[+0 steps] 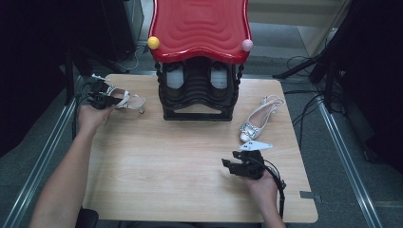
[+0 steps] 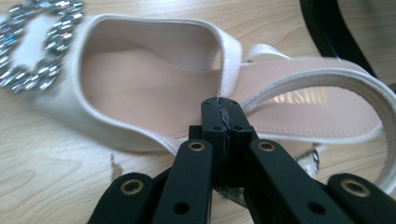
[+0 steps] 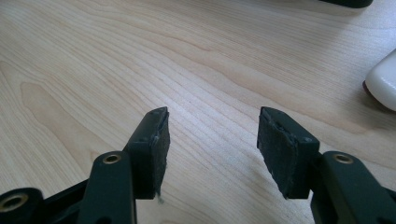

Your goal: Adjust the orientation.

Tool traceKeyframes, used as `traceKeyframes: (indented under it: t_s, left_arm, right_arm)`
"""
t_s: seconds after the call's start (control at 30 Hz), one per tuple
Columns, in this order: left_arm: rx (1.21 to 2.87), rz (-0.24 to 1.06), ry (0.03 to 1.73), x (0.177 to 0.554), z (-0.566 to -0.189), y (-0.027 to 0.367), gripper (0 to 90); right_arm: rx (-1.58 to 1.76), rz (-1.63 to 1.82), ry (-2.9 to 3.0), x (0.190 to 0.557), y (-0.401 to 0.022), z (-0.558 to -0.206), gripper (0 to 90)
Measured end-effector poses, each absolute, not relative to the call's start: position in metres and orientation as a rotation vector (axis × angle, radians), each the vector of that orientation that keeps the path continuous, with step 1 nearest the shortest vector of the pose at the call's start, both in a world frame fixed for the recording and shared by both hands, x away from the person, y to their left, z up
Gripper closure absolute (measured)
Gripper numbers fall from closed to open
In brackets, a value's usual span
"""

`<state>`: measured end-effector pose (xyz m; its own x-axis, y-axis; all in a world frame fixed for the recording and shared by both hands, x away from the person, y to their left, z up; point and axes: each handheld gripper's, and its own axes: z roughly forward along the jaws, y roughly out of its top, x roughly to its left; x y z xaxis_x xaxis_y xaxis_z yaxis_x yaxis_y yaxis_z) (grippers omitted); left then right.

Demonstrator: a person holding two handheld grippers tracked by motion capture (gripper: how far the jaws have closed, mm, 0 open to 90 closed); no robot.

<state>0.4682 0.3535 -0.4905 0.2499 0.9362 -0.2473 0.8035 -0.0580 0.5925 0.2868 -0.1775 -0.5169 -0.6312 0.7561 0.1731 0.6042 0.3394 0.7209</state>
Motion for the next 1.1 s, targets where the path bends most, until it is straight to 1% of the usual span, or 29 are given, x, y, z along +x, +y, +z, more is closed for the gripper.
traceKeyframes:
  t_s: [0.2,0.37,0.47,0.67,0.73,0.8,0.9,1.1]
  left_arm:
    - [1.928,0.279,1.600,0.466,-0.488,0.363,90.0]
    - [1.929,0.314,1.614,0.464,-0.486,0.371,90.0]
    - [1.916,0.307,1.629,0.464,-0.485,0.377,90.0]
    - [1.894,0.307,1.613,0.461,-0.482,0.373,87.2]
    - [1.913,0.307,1.601,0.460,-0.477,0.370,86.4]
    - [1.924,0.327,1.597,0.459,-0.474,0.366,83.2]
    - [1.909,0.330,1.617,0.456,-0.470,0.364,74.2]
    - [1.816,0.349,1.668,0.447,-0.470,0.368,64.5]
  right_arm:
    - [1.231,1.170,2.409,0.287,-0.176,-0.517,45.1]
    - [1.232,1.169,2.413,0.287,-0.175,-0.517,45.1]
    - [1.231,1.170,2.414,0.287,-0.175,-0.517,45.1]
    - [1.232,1.166,2.419,0.288,-0.174,-0.517,45.1]
    - [1.234,1.167,2.421,0.288,-0.173,-0.517,45.1]
    - [1.232,1.171,2.420,0.288,-0.173,-0.516,45.1]
    - [1.220,1.174,2.420,0.288,-0.173,-0.516,45.1]
    - [1.211,1.181,2.427,0.290,-0.171,-0.515,45.1]
